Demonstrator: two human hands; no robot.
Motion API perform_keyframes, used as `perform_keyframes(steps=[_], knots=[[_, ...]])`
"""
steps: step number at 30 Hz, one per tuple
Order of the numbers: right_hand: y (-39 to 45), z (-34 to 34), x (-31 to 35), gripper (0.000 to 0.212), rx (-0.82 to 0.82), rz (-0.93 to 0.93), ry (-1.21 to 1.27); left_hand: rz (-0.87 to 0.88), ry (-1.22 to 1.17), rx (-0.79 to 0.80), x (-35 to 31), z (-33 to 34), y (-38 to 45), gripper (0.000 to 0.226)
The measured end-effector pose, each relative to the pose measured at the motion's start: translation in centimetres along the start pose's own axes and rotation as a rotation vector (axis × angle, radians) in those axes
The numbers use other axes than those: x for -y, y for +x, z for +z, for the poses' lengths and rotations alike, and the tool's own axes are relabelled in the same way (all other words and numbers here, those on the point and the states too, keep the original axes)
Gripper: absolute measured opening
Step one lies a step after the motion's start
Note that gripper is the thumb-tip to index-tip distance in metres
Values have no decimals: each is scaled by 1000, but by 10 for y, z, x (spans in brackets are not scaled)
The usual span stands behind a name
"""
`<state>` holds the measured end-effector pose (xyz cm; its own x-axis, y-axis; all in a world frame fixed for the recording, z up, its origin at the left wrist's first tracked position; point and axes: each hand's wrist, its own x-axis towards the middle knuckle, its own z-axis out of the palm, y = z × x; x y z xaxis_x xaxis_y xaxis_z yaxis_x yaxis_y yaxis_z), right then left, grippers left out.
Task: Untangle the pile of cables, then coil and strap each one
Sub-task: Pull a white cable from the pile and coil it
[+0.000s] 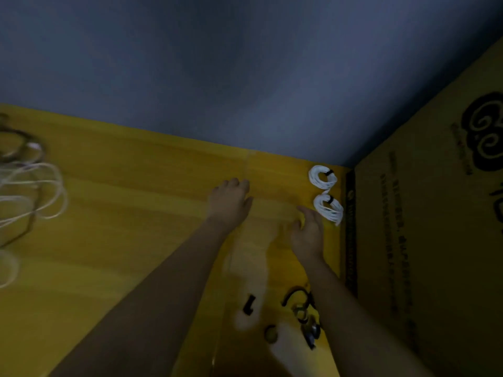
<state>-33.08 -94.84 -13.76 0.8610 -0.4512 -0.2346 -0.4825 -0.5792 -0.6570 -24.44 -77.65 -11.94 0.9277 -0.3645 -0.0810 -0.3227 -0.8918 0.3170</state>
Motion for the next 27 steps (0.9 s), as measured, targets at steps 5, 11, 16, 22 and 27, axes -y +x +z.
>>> perform_keyframes(steps=[5,11,16,22,27], knots=[[-26,48,82,38,187,-216,-62,-281,-53,-126,110,-73,-63,30],[-69,128,207,39,355,-476,-126,-523,-57,-243,229,-150,-138,34],[-122,223,309,39,419,-646,-121,-665,-52,-280,344,-199,-201,38],[-183,335,405,40,491,-703,-173,-734,-121,-293,476,-238,-273,38],[-208,404,466,39,541,-748,-229,-783,-114,-317,562,-254,-306,38]])
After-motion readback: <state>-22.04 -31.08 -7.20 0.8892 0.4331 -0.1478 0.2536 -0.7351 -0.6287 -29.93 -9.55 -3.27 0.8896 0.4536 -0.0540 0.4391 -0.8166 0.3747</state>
